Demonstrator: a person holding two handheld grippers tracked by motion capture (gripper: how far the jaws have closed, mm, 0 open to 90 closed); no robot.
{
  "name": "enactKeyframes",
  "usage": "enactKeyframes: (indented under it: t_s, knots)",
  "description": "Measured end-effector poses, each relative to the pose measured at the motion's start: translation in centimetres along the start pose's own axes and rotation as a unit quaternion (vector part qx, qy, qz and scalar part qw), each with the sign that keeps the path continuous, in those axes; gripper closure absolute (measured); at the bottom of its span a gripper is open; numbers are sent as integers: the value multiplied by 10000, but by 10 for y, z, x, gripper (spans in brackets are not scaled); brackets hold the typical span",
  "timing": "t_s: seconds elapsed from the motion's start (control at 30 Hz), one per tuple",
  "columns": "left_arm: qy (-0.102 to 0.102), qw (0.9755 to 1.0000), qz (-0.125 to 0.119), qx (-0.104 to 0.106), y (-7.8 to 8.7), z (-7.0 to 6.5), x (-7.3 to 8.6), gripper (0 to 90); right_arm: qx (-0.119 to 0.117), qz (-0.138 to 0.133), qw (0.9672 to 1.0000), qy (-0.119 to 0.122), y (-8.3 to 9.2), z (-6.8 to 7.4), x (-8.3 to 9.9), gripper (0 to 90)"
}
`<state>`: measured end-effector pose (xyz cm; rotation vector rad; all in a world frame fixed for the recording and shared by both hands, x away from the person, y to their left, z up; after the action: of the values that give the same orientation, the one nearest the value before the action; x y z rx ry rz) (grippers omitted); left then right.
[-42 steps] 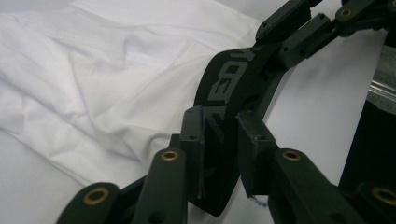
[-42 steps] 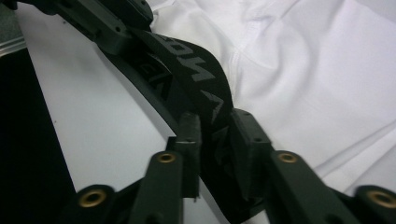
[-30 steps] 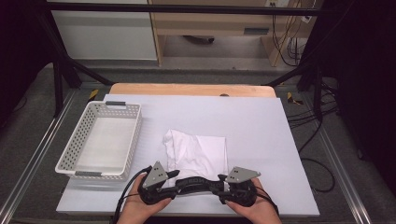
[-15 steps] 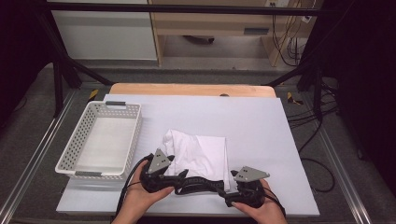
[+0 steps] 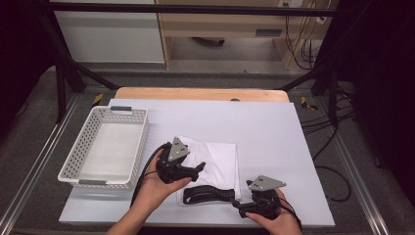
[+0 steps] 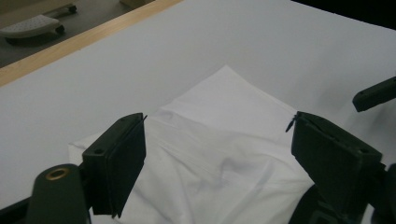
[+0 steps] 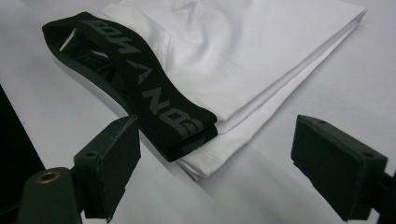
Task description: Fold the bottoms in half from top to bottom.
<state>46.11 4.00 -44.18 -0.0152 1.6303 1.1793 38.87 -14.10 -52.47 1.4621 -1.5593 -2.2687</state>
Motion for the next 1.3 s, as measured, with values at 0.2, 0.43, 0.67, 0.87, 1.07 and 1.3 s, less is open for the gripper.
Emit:
enactKeyframes:
  t_s: [0.2, 0.43, 0.67, 0.87, 1.07, 1.3]
  knots:
    - [131, 9998, -64, -100, -9, 11, -9, 182, -127, 169, 9997, -137, -2, 1, 2, 167]
    - [151, 9996, 16, -246, -18, 25, -15, 153, 0, 197, 9998, -79, -3, 1, 3, 156]
    - [178, 9990, 112, -389, -24, 40, -16, 133, 52, 249, 9997, 21, -7, 4, 3, 147]
    - [348, 9980, 92, -519, -29, 60, -15, 132, 51, 251, 9997, 45, -8, 6, 3, 149]
    - [495, 9966, 172, -628, -36, 71, -12, 131, 41, 268, 9996, 46, -8, 7, 3, 148]
    - [710, 9942, 329, -741, -44, 83, -7, 136, -36, 227, 9997, 7, -7, 9, 2, 148]
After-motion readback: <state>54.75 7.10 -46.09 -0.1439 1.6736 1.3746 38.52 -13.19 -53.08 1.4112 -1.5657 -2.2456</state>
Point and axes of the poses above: each handheld gripper's, and its own axes: y roughly backward along the jaws, x roughly out of its underside, z roughly to its left, the point moved 9 cm from there along -y, roughly forward along the jaws, and after that the axes turned 9 degrees about z, right-handed, at the moved point
